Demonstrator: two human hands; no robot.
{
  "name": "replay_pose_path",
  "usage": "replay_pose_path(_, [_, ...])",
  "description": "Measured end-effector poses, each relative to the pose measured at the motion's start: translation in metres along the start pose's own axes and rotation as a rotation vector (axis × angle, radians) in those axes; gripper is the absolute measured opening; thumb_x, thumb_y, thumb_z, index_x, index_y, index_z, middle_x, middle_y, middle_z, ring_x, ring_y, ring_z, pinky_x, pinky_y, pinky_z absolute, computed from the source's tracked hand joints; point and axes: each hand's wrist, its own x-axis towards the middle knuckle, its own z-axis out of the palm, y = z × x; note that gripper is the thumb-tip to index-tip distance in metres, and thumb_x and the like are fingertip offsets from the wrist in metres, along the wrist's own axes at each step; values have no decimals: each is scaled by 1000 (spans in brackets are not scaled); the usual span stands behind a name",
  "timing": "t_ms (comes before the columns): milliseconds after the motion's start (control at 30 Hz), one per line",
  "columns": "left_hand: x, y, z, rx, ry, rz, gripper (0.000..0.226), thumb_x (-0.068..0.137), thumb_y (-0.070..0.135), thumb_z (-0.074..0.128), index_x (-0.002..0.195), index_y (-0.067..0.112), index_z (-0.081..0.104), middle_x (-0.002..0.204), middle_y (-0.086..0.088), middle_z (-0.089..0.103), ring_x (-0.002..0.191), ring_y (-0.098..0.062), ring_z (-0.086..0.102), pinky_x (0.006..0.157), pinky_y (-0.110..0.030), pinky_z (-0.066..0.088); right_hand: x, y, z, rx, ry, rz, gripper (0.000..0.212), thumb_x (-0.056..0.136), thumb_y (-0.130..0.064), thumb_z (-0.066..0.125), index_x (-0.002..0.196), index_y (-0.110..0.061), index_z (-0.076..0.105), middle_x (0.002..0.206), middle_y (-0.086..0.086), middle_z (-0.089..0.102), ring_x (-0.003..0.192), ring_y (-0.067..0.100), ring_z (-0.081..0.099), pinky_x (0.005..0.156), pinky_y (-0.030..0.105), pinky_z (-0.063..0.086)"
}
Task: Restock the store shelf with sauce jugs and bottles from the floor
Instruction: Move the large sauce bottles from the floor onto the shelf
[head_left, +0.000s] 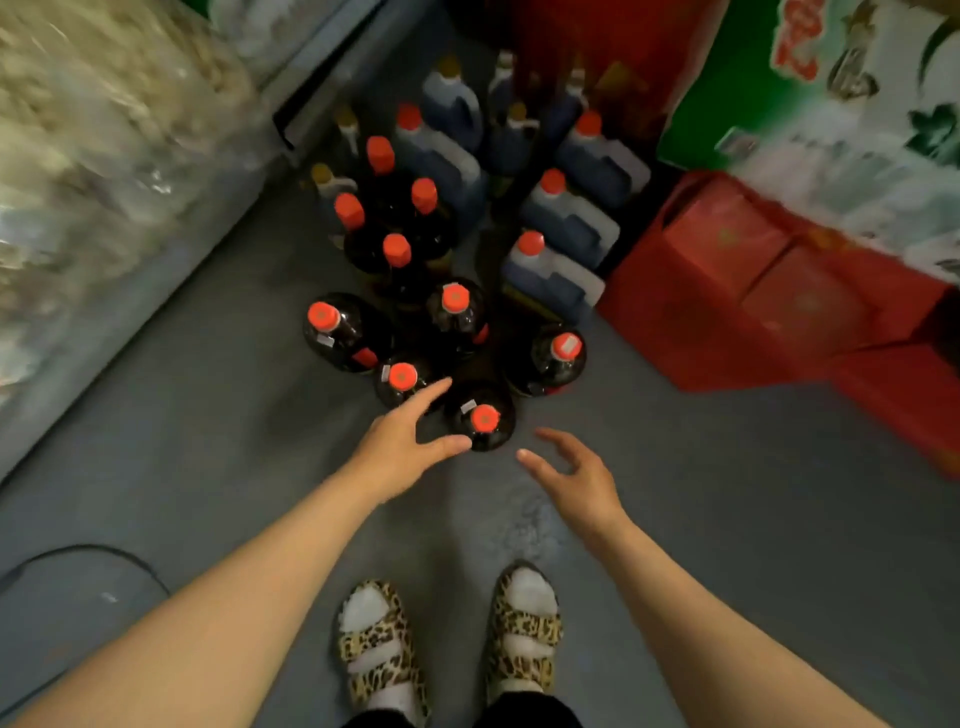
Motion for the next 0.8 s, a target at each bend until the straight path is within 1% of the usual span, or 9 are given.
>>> replay_pose_path(67, [32,-19,7,4,-72,69,90,78,37,82,151,47,31,157,12,35,145,-5,30,118,-25,25,25,24,21,85,17,-14,38,89,-41,74,125,-34,63,109,-36,50,113,-6,50,101,28,48])
replay_pose_path(133, [60,-33,14,8,-136,136,96,74,40,85,151,49,28,160,12,29,147,-2,25,123,-32,22,43,42,38,183,36,-23,37,90,-35,74,124,-37,60,111,-37,51,101,-23,53,88,11,45])
replay_pose_path(233, [88,-46,28,29,-184,211,101,69,42,87,150,51,27,165,9,19,149,-2,15,124,-30,16,66,65,56,320,23,-24,40,91,-23,73,128,-27,59,113,-30,52,86,-35,51,70,-1,44])
replay_pose_path(300, [98,-49,36,69,-181,256,96,74,31,84,150,46,27,165,7,15,149,-1,9,121,-23,12,76,76,65,352,-5,-47,41,89,-22,76,126,-24,60,113,-27,57,88,-31,54,70,0,45])
replay_pose_path(400, [106,-54,42,34,-178,293,95,74,31,84,151,44,31,165,8,16,152,-4,7,124,-31,10,84,84,78,371,-60,-112,37,85,-24,79,120,-28,68,125,-14,66,111,-15,58,88,8,43])
replay_pose_path(533, [109,-60,42,-38,-145,298,92,65,41,88,143,51,41,156,10,37,147,-7,28,123,-41,24,93,86,83,388,-85,-255,33,87,-26,78,119,-33,72,147,-11,52,137,5,47,111,27,39])
replay_pose_path(600, [107,-56,42,-90,-113,267,87,67,33,88,142,48,46,147,10,47,139,-5,41,119,-38,32,94,81,80,411,-89,-266,32,87,-23,77,119,-27,73,149,-10,52,137,7,48,109,25,42])
replay_pose_path(700, [101,-44,42,-154,-93,210,76,71,34,87,138,44,51,137,11,57,130,-4,51,113,-31,40,84,65,69,500,-90,-164,27,84,-20,75,110,-11,73,136,6,64,123,20,62,94,23,53])
replay_pose_path(800, [77,-30,39,-211,-94,160,57,75,27,84,123,45,59,123,16,66,118,2,58,106,-24,44,56,55,54,501,-82,-77,31,77,-28,84,95,-5,73,133,13,66,117,24,67,98,34,56])
